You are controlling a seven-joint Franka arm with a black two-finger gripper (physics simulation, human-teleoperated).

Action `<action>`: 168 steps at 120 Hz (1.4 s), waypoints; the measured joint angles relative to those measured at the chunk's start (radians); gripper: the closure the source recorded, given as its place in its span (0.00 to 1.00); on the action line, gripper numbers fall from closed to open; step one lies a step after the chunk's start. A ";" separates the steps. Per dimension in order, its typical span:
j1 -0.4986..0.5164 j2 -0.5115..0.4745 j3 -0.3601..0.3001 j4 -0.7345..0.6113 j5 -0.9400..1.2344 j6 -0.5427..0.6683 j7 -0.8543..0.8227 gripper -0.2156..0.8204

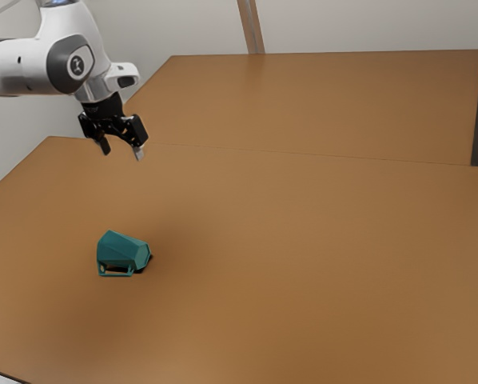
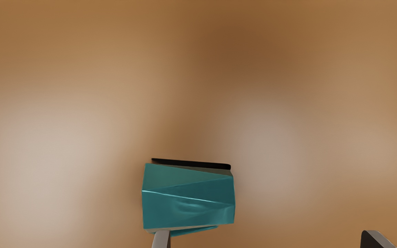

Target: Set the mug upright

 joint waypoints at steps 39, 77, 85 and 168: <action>-0.049 -0.064 0.062 -0.116 -0.043 0.102 0.026 0.21; 0.167 -0.305 0.065 -0.564 -0.271 0.418 0.340 0.21; 0.214 -0.313 0.066 -0.611 -0.383 0.461 0.465 0.21; 0.480 -0.074 0.055 -0.707 -1.199 0.330 1.677 0.21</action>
